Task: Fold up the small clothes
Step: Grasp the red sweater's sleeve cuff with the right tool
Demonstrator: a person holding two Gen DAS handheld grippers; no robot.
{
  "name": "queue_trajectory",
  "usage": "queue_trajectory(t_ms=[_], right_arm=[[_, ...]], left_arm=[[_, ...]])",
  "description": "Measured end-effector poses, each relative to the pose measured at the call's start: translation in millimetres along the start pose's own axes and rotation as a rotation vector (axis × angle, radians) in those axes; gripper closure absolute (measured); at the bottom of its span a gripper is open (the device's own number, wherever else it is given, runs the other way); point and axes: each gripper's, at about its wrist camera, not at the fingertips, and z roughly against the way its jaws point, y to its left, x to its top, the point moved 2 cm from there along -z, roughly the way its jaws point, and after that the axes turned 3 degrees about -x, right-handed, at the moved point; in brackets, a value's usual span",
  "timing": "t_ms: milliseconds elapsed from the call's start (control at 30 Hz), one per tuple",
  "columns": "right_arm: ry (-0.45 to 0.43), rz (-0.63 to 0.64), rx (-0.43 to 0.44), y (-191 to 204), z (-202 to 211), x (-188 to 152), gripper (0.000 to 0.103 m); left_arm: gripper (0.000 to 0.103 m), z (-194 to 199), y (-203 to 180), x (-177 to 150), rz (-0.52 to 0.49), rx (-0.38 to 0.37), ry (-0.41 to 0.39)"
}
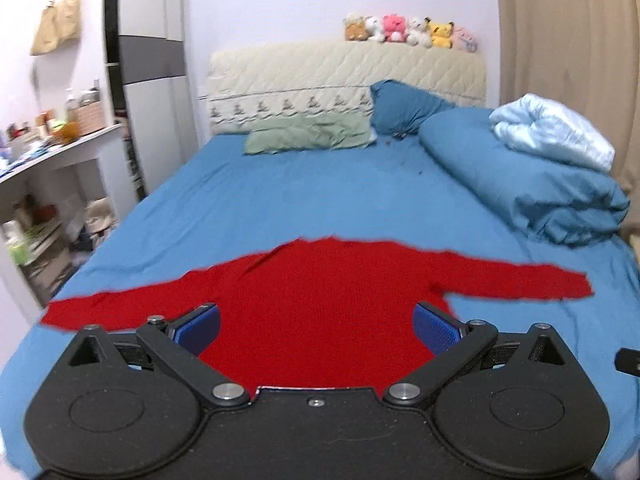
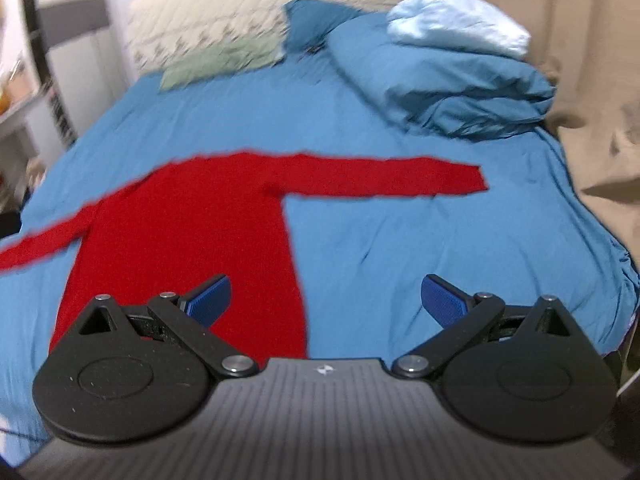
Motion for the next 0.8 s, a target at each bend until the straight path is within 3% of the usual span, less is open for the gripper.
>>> queue_trajectory(t_ms=[200, 367, 633, 800], right_arm=[[-0.036, -0.174, -0.025, -56.1, -57.0, 54.9, 0.000], [-0.040, -0.255, -0.077, -94.2, -131.9, 74.4, 0.000], [-0.031, -0.329, -0.166, -139.1, -267.4, 70.4, 0.000], [-0.025, -0.402, -0.237, -163.6, -339.3, 65.8, 0.001]], left_arm=[[0.000, -92.3, -22.4, 46.0, 0.007, -0.074, 0.034], [0.000, -181.3, -40.6, 61.2, 0.011, -0.111, 0.111], [0.000, -325.3, -70.2, 49.1, 0.004, -0.140, 0.238], [0.000, -392.2, -77.7, 29.1, 0.008, -0.146, 0.319]])
